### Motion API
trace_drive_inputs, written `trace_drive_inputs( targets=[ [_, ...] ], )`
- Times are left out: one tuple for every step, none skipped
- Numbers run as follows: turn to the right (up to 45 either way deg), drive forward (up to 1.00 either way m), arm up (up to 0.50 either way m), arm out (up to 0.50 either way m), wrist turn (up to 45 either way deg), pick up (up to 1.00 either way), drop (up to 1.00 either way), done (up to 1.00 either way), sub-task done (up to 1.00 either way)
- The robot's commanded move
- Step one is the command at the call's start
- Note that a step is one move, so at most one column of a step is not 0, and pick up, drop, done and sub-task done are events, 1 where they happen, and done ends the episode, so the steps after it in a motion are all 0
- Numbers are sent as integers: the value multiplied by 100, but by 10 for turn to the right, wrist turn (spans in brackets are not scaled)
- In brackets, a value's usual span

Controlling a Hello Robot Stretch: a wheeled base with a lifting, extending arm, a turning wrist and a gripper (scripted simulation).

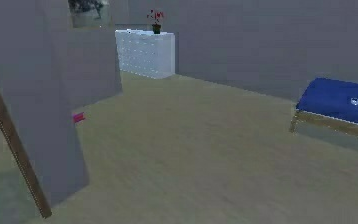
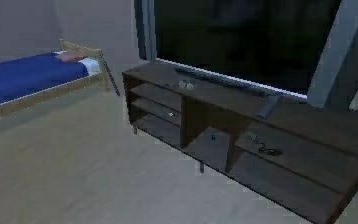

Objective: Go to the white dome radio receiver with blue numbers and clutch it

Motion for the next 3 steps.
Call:
trace_drive_inputs(
  targets=[
    [0,100,0,0,0,0,0,0,0],
    [0,100,0,0,0,0,0,0,0],
    [0,100,0,0,0,0,0,0,0]
  ],
)
